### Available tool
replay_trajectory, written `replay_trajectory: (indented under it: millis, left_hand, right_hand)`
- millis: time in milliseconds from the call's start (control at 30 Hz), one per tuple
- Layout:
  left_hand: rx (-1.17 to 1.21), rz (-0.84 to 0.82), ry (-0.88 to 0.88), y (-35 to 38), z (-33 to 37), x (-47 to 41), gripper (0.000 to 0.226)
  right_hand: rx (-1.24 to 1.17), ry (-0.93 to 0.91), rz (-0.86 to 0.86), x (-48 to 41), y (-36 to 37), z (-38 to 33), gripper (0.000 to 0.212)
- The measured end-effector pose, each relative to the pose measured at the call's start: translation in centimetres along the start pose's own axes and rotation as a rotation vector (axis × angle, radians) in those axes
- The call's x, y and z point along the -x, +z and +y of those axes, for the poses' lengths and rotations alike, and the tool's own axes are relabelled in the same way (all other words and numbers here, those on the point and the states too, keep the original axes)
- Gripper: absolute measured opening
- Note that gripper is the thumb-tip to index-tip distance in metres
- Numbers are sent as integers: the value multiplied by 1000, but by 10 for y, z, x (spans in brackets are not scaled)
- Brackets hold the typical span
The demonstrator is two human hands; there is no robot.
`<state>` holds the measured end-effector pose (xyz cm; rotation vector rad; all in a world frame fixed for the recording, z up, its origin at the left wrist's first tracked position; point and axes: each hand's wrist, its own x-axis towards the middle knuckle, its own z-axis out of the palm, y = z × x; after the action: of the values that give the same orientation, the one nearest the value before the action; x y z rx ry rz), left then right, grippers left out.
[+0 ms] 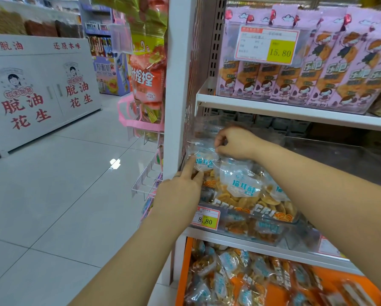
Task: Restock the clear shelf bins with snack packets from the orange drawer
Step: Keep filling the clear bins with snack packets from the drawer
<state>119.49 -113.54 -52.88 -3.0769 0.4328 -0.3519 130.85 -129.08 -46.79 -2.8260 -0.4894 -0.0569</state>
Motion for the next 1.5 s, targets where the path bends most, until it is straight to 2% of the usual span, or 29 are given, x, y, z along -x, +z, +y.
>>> replay_trajectory:
  millis: [100,233,367,500,700,833,1033,1100,1200,1333,1500]
  left_hand:
    - [2,5,0,1,0,0,69]
    - [1,6,0,2,0,0,69]
    - [-3,13,1,3,0,-1,70]
    - [-8,14,3,2,0,-1,68]
    - [-13,12,7,2,-1,-1,68]
    - [-17,11,10,2,-1,0,68]
    - [-13,23,13,3,0,0,66]
    - [-9,19,11,3,0,0,66]
    - [-10,17,12,2,1,0,66]
    - [-26,5,18,2,1,0,69]
    - [-30,-28,22,2,2,-3,69]
  right_hand:
    - [23,11,11,0,2,0,19]
    - [0,22,31,1,2,-2,22]
    - [0,11,129,9,8,-4,27]
    - [16,19,213,8,9,-4,27]
    - [13,75,216,0,4,1,26]
    - [-58,106,293,-2,8,7,25]
    - [-37,7,170,5,9,-1,35]
    - [0,21,168,1,10,-2,35]
    - [29,45,167,-2,9,-2,25]
    - [-69,133,146,-9,12,1,29]
    - [-59,194,172,-13,10,-4,22]
